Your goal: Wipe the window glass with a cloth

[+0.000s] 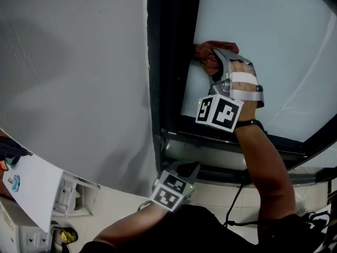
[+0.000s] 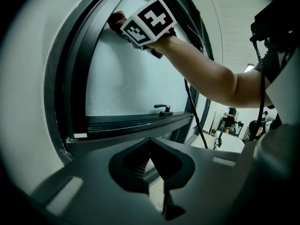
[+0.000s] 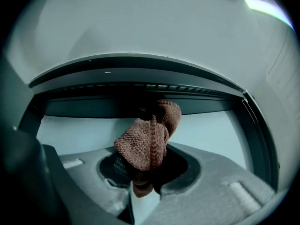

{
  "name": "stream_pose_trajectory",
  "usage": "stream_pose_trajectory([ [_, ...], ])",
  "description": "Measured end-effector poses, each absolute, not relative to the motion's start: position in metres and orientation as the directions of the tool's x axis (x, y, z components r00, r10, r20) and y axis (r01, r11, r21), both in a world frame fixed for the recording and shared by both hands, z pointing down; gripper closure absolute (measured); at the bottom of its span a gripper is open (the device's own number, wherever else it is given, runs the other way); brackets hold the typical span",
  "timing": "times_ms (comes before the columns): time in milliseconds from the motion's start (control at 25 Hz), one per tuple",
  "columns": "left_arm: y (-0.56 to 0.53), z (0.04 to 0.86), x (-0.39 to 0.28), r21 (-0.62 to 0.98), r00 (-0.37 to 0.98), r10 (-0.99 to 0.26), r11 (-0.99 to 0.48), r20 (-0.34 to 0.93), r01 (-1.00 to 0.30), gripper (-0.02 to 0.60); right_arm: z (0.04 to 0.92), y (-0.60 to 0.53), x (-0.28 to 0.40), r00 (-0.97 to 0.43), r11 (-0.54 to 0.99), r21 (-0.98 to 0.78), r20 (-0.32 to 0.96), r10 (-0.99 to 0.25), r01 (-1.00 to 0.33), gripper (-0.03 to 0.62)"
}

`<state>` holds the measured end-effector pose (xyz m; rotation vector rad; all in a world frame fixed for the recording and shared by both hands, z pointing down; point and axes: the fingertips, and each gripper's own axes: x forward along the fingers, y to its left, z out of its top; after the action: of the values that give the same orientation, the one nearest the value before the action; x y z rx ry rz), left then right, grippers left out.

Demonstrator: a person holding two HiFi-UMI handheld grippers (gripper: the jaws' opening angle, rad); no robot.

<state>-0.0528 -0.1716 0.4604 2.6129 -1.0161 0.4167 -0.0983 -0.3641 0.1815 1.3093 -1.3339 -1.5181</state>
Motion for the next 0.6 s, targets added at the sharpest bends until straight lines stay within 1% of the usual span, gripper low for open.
stream_pose_trajectory([
  [600,-0.161,0.468,-0.05,0.173,0.692,-0.604,-0.691,0.396,-0.702,0.565,0.26,-0.368,-0.095,-0.235,-0.1,0.988,-0.126,-0.964,-0.118,0.502],
])
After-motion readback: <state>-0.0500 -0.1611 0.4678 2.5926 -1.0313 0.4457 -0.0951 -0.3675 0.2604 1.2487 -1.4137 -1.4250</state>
